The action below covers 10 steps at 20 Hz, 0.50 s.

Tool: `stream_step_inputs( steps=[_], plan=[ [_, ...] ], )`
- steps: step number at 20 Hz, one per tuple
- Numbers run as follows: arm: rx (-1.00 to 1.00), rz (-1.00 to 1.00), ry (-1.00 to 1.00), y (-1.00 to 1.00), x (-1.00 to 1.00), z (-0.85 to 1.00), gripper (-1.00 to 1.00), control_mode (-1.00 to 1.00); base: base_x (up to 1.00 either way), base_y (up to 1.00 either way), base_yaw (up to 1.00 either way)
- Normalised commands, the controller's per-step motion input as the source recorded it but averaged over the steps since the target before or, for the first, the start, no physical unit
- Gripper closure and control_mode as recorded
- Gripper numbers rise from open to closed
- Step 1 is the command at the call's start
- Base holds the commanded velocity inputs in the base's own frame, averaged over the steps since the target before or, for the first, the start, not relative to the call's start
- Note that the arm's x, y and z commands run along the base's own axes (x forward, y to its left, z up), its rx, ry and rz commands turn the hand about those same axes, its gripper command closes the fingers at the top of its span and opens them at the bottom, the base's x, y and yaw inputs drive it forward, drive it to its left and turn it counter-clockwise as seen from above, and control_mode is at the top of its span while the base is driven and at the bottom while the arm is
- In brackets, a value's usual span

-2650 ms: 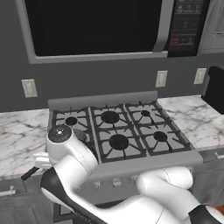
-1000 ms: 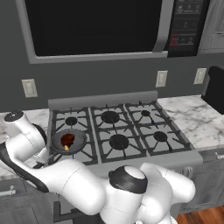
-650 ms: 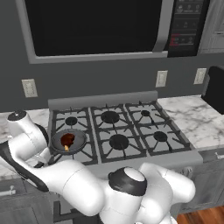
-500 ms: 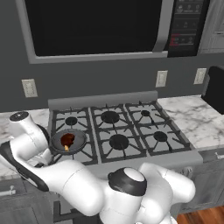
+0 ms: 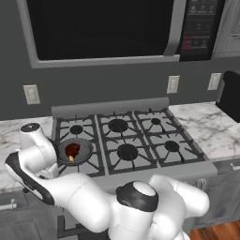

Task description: Pick up the pan with the steak in it and place it on the dining table. Then place the steak on the plate.

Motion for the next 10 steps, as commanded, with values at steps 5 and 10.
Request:
stream_step_inputs(
  steps=[5, 10],
  plan=[
    [0.04, 0.0, 0.01, -0.08, 0.0, -0.28, -1.0, -1.0, 0.0, 0.0, 0.0],
    [0.02, 0.0, 0.01, 0.0, 0.04, -0.27, -1.0, -1.0, 0.0, 0.0, 0.0]
  ],
)
